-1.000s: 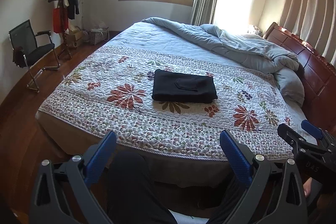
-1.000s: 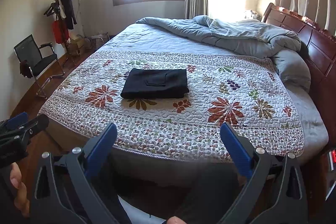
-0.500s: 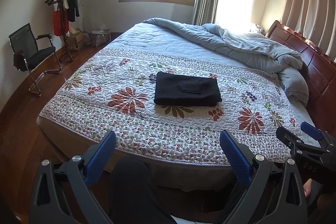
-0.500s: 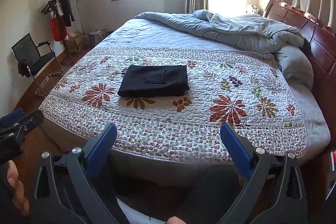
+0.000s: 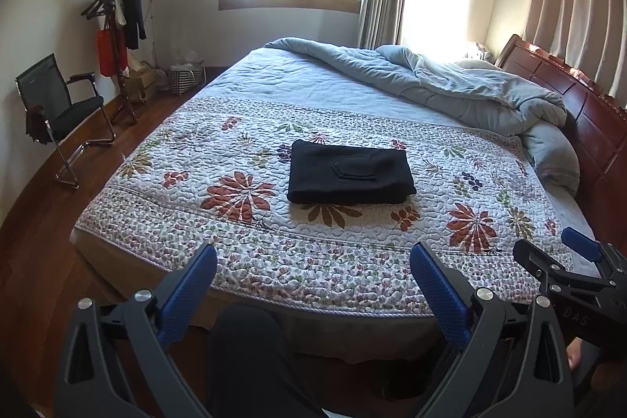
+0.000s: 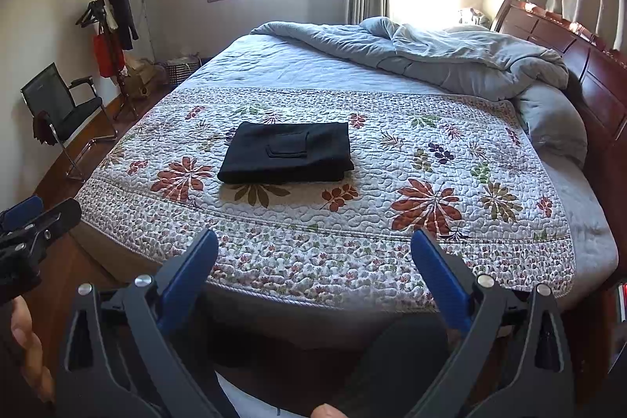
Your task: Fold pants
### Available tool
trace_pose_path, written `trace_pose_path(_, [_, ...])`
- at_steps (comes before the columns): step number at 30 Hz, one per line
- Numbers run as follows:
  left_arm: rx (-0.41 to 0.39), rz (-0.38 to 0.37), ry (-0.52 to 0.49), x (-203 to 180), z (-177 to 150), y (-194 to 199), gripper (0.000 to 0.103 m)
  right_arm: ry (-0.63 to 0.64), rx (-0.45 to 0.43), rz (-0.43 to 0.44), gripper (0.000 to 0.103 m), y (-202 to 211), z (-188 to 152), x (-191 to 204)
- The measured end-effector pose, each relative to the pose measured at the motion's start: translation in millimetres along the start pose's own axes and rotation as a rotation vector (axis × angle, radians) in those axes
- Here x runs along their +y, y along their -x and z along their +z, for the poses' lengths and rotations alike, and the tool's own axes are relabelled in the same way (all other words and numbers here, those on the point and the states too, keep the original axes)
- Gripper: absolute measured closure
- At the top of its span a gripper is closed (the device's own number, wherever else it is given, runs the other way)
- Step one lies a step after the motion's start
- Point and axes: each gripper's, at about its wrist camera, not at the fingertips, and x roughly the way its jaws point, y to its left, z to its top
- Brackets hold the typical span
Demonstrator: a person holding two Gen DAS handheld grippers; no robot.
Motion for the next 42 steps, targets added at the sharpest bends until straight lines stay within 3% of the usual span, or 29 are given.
trace_pose_path(32, [-0.017,0.002,0.000,-3.0,-2.6,17.3,0.004,-0.004,-0.013,-0.007,0.005,12.5,-8.6,0.0])
trace_pose_path(42, [0.025,-0.012,0.019,-0.5,-2.4,13.5,0.004,-0.004,-0.012,-0.005,0.005,12.8,-10.9,0.3])
